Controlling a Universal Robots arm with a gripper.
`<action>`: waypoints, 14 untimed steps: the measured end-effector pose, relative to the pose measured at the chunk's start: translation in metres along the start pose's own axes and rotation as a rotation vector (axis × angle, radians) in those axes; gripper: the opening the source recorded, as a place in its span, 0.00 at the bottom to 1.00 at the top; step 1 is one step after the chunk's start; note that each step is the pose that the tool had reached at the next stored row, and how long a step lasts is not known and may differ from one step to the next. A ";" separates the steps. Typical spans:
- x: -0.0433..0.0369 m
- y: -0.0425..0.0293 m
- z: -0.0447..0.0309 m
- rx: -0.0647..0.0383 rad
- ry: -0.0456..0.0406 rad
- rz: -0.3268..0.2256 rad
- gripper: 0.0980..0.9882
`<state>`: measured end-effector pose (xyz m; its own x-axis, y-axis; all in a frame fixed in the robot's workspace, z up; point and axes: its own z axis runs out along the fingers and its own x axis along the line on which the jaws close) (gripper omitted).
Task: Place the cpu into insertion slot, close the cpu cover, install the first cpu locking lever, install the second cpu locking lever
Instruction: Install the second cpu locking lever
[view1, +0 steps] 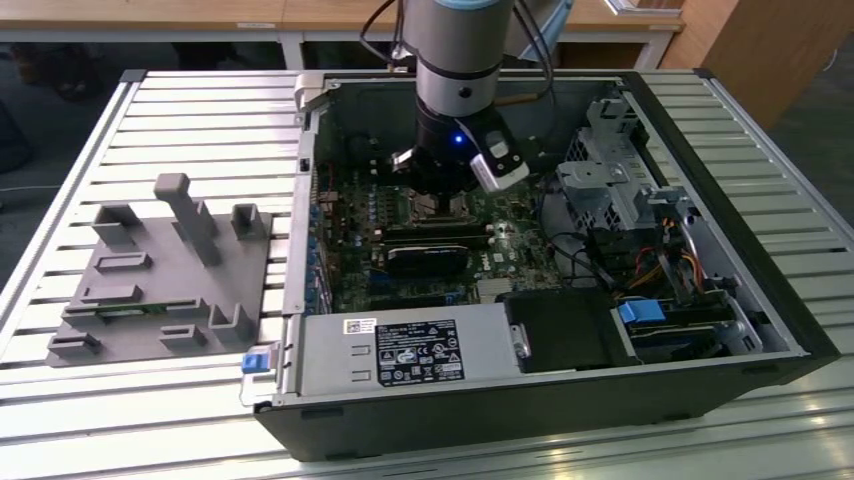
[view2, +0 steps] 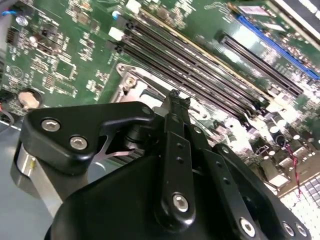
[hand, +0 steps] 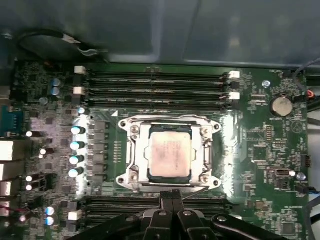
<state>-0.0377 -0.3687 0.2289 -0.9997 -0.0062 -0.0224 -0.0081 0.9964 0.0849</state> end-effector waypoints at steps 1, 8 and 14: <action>0.0022 -0.0005 0.0000 -0.001 -0.0001 0.000 0.01; 0.0129 -0.0039 0.0003 -0.005 -0.0001 0.000 0.01; 0.0148 -0.0064 0.0047 -0.013 -0.0004 0.002 0.01</action>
<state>-0.0523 -0.3748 0.2233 -0.9997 -0.0037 -0.0225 -0.0059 0.9952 0.0979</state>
